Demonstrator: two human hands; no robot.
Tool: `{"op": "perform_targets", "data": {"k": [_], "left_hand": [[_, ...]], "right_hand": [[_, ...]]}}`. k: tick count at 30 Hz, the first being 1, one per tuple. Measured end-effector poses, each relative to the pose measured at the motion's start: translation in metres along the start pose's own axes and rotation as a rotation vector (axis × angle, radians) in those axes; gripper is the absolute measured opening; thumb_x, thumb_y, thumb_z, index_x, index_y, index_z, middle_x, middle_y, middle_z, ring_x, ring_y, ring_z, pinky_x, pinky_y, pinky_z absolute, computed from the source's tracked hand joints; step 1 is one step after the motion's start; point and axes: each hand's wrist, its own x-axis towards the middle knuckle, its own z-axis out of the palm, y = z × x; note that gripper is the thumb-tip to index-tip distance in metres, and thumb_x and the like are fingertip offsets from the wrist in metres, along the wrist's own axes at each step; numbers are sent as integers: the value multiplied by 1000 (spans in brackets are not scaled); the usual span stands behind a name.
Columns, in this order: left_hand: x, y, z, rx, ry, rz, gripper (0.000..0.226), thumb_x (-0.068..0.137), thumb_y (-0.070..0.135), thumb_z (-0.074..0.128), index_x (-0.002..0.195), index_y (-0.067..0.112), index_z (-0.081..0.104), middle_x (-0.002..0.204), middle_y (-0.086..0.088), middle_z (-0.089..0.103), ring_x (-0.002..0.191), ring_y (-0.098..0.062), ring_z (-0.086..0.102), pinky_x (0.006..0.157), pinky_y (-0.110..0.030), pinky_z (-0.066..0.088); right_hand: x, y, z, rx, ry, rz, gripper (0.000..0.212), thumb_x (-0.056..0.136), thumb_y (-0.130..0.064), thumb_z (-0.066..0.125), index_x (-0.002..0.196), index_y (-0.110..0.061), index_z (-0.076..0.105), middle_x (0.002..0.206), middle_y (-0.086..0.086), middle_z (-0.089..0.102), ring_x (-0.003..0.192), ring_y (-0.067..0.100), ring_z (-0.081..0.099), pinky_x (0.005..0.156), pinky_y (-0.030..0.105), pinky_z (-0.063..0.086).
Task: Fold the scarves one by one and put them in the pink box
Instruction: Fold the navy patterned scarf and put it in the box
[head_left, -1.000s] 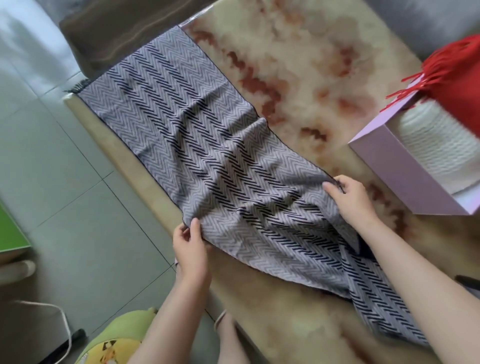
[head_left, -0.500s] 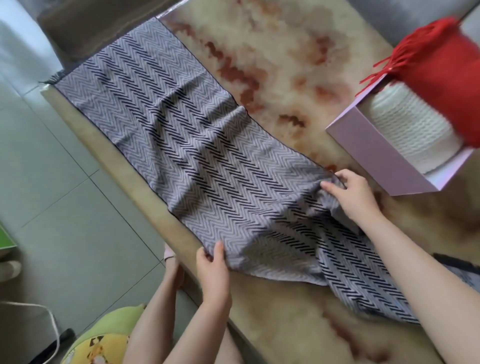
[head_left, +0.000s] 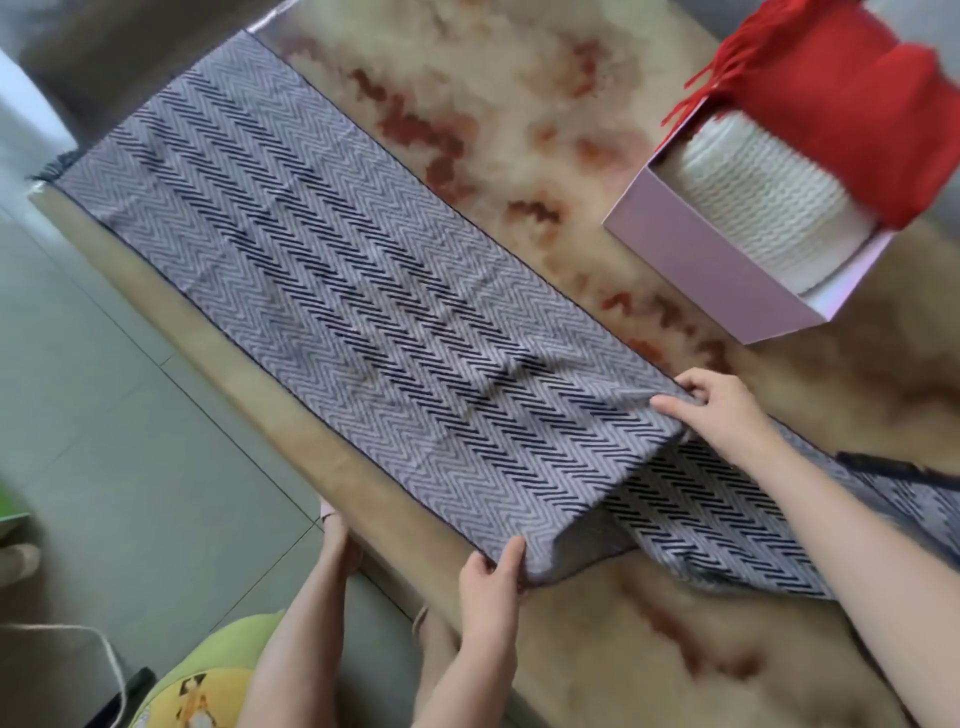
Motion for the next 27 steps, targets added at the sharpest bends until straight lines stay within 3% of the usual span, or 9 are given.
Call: {"op": "perform_targets", "data": {"k": [2,4,8,10,14,17,20,23,27], "left_hand": [[-5,-5,1,25,6,-5,18,95,15,54,79,6,54,77,-10,61,67,-19,57,45,-20,49],[-8,-11,0,53,10,4,22,97,18,50,79,6,54,78,-10,60,66,-18,57,45,-20,49],[-13,-16,0,-32,-60,-45,18,95,27,54,88,11,57,82,-2,63,79,-19,60,64,-25,50],[-15,-19,2,-35,-90,-60,14,90,23,61,94,10,59,88,-3,66,84,-20,63,70,-26,50],[-19,-31,7,-39,-58,-44,13,84,6,67,86,7,55,89,-6,62,78,-16,60,73,-25,49],[-25,-41,12,13,-59,16,20,80,0,70,96,1,58,95,-8,68,84,-15,63,66,-16,51],[-31,-49,17,112,-78,121,23,72,-6,75,90,4,64,84,-4,71,77,-13,64,62,-8,49],[-30,-51,16,204,2,197,12,73,1,77,74,5,65,67,-3,66,66,-14,57,54,-9,42],[-35,-44,12,141,5,321,6,83,7,68,90,9,68,79,4,73,77,-6,67,68,-11,49]], "right_hand": [[-3,6,-7,-36,34,23,27,78,-33,75,86,-12,60,72,3,56,73,20,52,64,33,36],[-3,17,-11,-35,29,69,32,77,-38,75,91,-13,61,88,5,61,89,22,55,74,34,40],[-8,33,-12,24,14,94,48,73,-53,71,107,-22,57,108,0,59,104,18,53,92,38,44],[-12,38,-13,91,36,65,53,76,-55,65,116,-23,54,114,1,57,110,17,49,99,35,38],[-22,60,-20,-44,30,42,35,96,-20,51,131,-16,50,136,7,48,129,25,33,106,35,26],[-35,83,-22,-223,-16,61,52,87,2,50,135,-21,47,143,1,43,132,24,26,109,39,19],[-42,95,-22,-356,-2,9,56,81,-13,70,131,-26,50,142,-5,42,130,21,22,106,34,14],[-42,99,-22,-383,28,-56,61,73,-23,79,128,-25,52,133,-4,47,126,20,23,102,33,15],[-43,108,-22,-522,6,-143,63,73,-26,78,129,-25,50,123,-4,49,122,23,28,104,37,14]]}}
